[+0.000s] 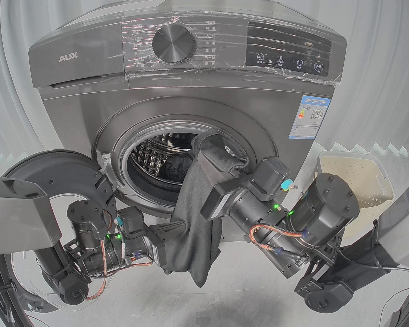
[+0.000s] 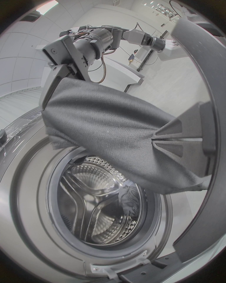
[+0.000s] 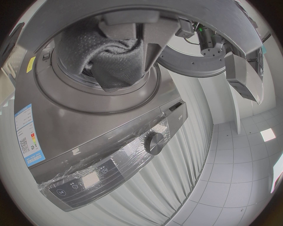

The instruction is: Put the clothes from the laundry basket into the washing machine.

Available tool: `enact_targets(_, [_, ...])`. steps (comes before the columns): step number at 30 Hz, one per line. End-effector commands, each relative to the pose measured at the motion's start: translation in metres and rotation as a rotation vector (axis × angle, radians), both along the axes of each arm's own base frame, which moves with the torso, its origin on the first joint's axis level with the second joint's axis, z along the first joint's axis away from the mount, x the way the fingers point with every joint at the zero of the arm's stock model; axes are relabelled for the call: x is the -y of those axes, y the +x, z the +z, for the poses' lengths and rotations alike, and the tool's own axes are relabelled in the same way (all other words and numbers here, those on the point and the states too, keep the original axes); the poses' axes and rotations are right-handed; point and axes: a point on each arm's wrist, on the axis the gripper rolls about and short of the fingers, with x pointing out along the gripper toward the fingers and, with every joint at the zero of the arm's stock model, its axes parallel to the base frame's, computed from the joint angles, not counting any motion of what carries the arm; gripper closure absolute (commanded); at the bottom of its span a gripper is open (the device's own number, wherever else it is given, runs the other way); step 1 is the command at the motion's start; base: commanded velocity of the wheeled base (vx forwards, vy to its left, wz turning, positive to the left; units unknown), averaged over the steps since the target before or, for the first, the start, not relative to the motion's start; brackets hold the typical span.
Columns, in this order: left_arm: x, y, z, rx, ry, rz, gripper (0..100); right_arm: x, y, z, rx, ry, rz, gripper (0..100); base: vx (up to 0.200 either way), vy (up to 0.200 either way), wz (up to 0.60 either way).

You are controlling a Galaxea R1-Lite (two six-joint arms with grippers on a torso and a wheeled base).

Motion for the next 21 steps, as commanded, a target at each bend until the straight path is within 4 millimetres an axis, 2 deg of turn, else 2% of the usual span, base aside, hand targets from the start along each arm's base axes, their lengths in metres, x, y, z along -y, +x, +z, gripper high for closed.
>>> enact_targets(1, [0.008,0.000,-0.007,-0.016,0.007,-0.027,100,-0.005,0.004,-0.007,-0.007,-0.011,-0.001,100,0.000,0.000,0.00])
enact_targets(6, [0.011,-0.001,-0.009,-0.028,0.008,-0.039,100,-0.007,0.004,-0.007,-0.004,-0.007,0.002,100,0.000,0.000,0.00])
enact_targets(7, [0.010,-0.001,-0.010,-0.031,0.011,-0.038,0,-0.007,0.003,-0.007,-0.004,-0.007,0.004,100,0.000,0.000,0.00])
enact_targets(14, [0.005,-0.002,-0.008,-0.033,0.008,-0.025,0,-0.006,0.004,-0.006,-0.003,-0.005,-0.001,100,0.000,0.000,0.00])
enact_targets(21, [0.004,-0.011,-0.014,-0.055,0.037,-0.039,0,-0.005,0.006,-0.006,-0.003,-0.007,-0.008,100,0.000,0.000,0.00])
